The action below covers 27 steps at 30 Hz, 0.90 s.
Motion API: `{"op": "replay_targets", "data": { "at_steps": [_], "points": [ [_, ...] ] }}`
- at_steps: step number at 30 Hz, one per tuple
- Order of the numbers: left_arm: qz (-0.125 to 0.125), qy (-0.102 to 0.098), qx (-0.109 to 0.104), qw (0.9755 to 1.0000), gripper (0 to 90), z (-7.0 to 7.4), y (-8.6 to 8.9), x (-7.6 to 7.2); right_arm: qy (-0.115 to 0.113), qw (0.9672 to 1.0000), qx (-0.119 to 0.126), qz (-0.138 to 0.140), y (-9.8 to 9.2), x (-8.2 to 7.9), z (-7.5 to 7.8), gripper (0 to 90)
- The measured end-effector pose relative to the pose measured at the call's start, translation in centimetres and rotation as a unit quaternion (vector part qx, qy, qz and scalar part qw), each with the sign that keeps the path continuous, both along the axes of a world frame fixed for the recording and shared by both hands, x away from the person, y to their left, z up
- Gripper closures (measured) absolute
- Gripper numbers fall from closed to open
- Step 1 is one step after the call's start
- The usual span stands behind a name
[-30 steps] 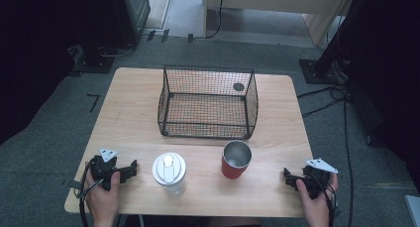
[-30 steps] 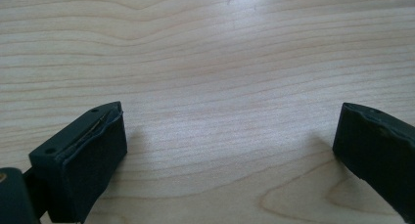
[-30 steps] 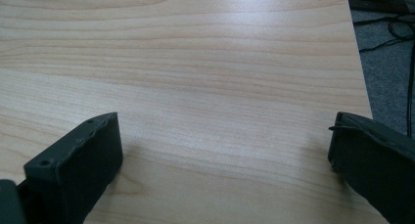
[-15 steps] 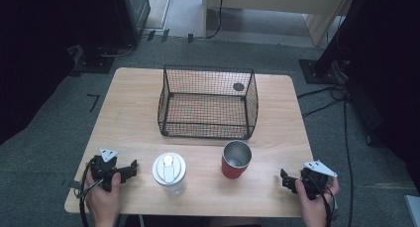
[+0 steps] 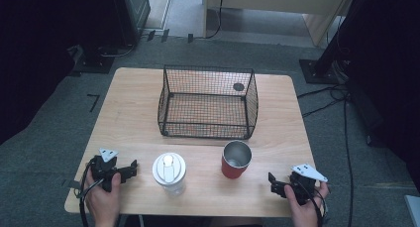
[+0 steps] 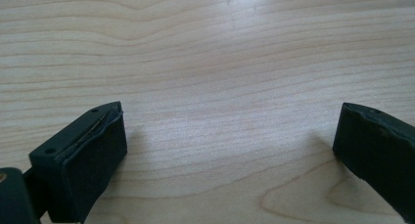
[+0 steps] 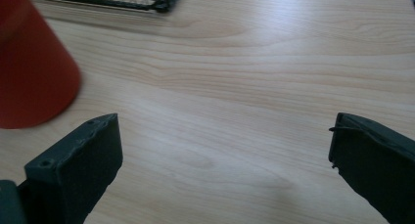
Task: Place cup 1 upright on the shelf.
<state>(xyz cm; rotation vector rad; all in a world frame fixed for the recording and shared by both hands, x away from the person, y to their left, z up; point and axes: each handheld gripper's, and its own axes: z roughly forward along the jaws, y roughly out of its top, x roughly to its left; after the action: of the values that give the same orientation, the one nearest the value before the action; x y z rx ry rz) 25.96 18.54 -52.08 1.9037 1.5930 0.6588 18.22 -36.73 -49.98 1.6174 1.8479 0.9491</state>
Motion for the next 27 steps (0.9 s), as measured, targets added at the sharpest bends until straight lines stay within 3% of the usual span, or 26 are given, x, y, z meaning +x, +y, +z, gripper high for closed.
{"op": "replay_targets", "data": {
  "at_steps": [12,27],
  "points": [
    [0.0,0.0,0.0,1.0,0.0,0.0,0.0,0.0,-0.012,0.9988,0.011,0.045,3.3,-1.0,0.6,0.0],
    [0.0,0.0,0.0,1.0,0.0,0.0,0.0,0.0,-0.006,0.9967,0.029,0.075,5.3,-1.0,0.5,0.0]
  ]
}}
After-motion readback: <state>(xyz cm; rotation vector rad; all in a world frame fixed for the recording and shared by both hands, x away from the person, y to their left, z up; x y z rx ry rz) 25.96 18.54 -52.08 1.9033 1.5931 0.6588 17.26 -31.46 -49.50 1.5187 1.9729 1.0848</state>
